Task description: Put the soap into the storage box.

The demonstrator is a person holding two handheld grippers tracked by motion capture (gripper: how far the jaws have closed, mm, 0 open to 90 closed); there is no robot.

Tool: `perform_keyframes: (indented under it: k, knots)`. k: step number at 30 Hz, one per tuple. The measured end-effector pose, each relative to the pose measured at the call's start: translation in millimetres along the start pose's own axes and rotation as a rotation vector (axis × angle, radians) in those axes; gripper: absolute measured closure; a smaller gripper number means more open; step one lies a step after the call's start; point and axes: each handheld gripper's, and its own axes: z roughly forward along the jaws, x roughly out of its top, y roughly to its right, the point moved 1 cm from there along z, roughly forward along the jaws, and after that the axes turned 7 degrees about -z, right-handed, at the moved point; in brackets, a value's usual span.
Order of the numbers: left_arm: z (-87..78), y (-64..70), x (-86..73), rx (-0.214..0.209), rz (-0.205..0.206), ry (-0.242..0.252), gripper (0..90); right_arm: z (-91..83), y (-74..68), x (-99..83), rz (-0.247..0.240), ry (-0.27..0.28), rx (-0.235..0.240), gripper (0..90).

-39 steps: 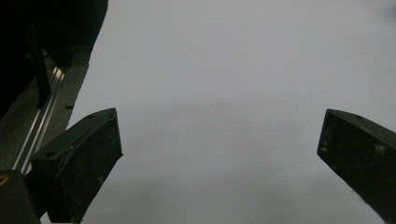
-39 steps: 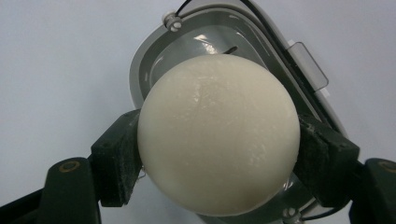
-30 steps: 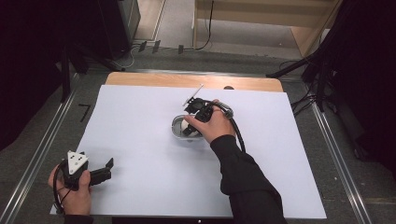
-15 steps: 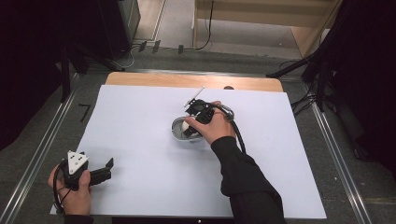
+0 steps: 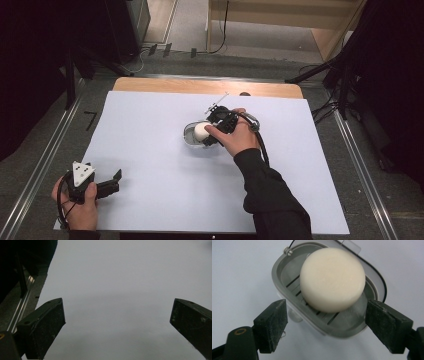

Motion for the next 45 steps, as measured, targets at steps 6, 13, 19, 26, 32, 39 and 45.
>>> perform_keyframes:
  k: [6,13,19,26,32,39,45]
  knots:
    - [-0.1,0.1,0.0,0.001,-0.001,-0.001,0.2,-7.9,1.2,-10.8,0.013,0.002,-0.007,14.4]
    - [0.0,0.1,0.0,0.002,0.001,0.000,0.2,-15.6,2.8,-24.0,0.011,0.009,-0.025,12.9]
    - [0.0,0.4,-0.1,0.002,0.000,0.001,0.2,-20.1,3.7,-39.3,0.015,0.012,-0.036,7.0]
    - [-0.1,0.4,-0.1,0.002,0.000,0.002,0.2,-22.6,5.6,-54.9,0.028,0.001,-0.061,1.0]
    - [0.0,0.6,-0.1,0.002,0.001,0.002,0.2,-25.9,7.1,-70.5,0.044,0.009,-0.061,0.0]
    - [-0.2,0.7,-0.1,0.003,0.005,0.001,0.2,-31.5,6.9,-91.8,0.065,0.018,-0.075,0.0]
    - [-0.3,0.8,-0.2,0.004,0.005,0.001,0.2,-36.2,10.4,-117.3,0.085,0.024,-0.087,0.0]
